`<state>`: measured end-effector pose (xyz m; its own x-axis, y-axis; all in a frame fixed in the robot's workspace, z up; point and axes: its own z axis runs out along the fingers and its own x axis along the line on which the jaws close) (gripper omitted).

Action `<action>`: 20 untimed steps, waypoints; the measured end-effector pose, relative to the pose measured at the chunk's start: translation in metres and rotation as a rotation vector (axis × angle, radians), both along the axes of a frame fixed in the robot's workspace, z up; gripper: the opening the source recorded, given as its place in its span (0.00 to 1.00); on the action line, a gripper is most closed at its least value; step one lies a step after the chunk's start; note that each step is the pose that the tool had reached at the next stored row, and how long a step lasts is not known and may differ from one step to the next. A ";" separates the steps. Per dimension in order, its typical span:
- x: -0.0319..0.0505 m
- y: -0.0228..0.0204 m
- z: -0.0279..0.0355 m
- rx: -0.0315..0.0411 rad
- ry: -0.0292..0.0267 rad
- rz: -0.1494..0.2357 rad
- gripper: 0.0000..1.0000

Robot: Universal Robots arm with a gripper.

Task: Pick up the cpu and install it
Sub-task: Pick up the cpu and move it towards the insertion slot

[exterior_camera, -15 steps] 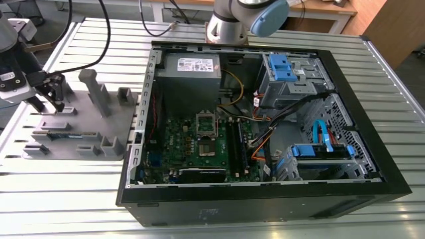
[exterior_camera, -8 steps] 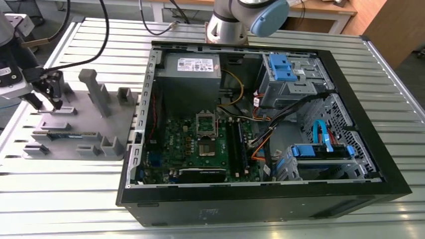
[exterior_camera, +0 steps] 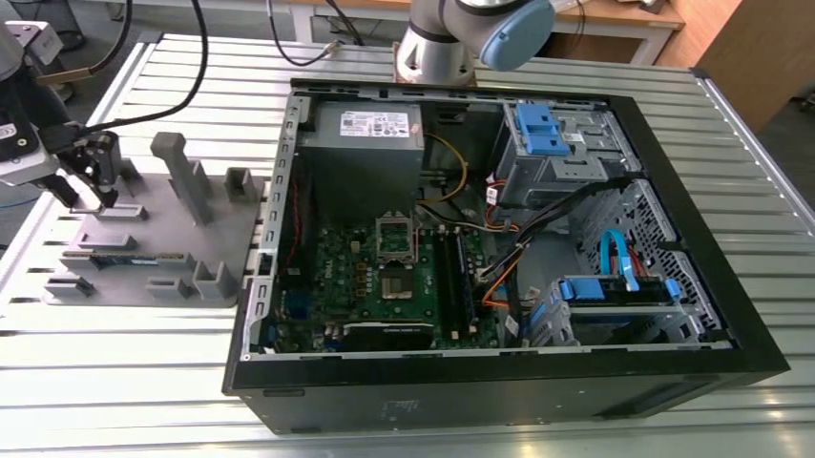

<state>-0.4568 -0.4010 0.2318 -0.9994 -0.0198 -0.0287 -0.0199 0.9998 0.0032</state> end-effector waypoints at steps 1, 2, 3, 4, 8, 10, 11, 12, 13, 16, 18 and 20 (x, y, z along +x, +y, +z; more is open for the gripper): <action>0.0000 0.0000 0.0001 -0.0002 0.0001 0.000 0.47; 0.0000 0.0000 0.0001 -0.0003 0.0002 0.000 0.47; 0.0000 0.0000 0.0001 -0.0003 0.0002 0.000 0.47; 0.0000 0.0000 0.0002 -0.0004 0.0003 0.000 0.47; 0.0000 0.0000 0.0032 -0.0003 0.0001 0.000 0.47; 0.0000 0.0000 0.0058 -0.0004 0.0002 0.000 0.47; 0.0000 0.0000 0.0073 -0.0004 0.0002 0.000 0.47; 0.0000 0.0000 0.0089 -0.0004 0.0002 0.000 0.47; 0.0000 0.0000 0.0105 -0.0004 0.0002 0.000 0.47; 0.0000 0.0000 0.0151 -0.0004 0.0002 0.000 0.47; 0.0000 0.0000 0.0175 -0.0004 0.0002 0.000 0.47; 0.0000 0.0000 0.0200 -0.0003 0.0001 0.000 0.47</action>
